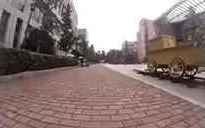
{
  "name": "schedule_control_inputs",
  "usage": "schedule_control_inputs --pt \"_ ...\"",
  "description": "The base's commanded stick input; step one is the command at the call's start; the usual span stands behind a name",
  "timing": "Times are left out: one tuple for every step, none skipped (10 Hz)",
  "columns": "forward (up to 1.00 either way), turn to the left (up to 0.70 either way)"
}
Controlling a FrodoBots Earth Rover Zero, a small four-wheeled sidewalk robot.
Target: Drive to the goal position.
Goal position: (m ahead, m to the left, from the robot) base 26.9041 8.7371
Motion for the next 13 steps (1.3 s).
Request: schedule_control_inputs --pt "0.70 0.00" --pt "0.70 0.00" --pt "0.70 0.00" --pt "0.70 0.00" --pt "0.70 0.00" --pt "0.70 0.00" --pt "0.70 0.00" --pt "0.70 0.00" --pt "0.70 0.00" --pt "0.70 0.00" --pt "0.70 0.00" --pt "0.70 0.00" --pt "0.70 0.00"
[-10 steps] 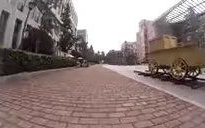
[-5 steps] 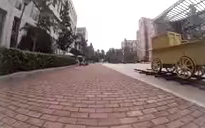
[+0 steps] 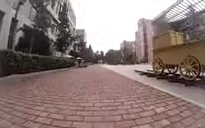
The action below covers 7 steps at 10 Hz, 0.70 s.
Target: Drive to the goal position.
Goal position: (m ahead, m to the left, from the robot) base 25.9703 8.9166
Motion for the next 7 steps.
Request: schedule_control_inputs --pt "0.70 0.00" --pt "0.70 0.00" --pt "0.70 0.00" --pt "0.70 0.00" --pt "0.70 0.00" --pt "0.70 0.00" --pt "0.70 0.00"
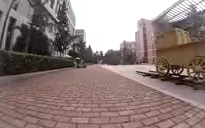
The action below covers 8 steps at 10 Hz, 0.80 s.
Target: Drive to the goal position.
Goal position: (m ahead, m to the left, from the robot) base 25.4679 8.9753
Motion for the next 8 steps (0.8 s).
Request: schedule_control_inputs --pt "0.70 0.00" --pt "0.70 0.00" --pt "0.70 0.00" --pt "0.70 0.00" --pt "0.70 0.02" --pt "0.70 0.09" --pt "0.70 0.14" --pt "0.70 0.14"
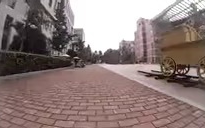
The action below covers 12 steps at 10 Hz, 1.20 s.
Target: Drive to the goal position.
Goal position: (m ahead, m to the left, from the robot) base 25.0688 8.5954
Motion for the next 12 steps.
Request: schedule_control_inputs --pt "0.70 0.14" --pt "0.70 0.14" --pt "0.70 0.14" --pt "0.70 0.05" --pt "0.70 0.00" --pt "0.70 0.00" --pt "0.70 0.00" --pt "0.70 0.00" --pt "0.70 0.00" --pt "0.70 0.00" --pt "0.70 0.00" --pt "0.70 0.00"
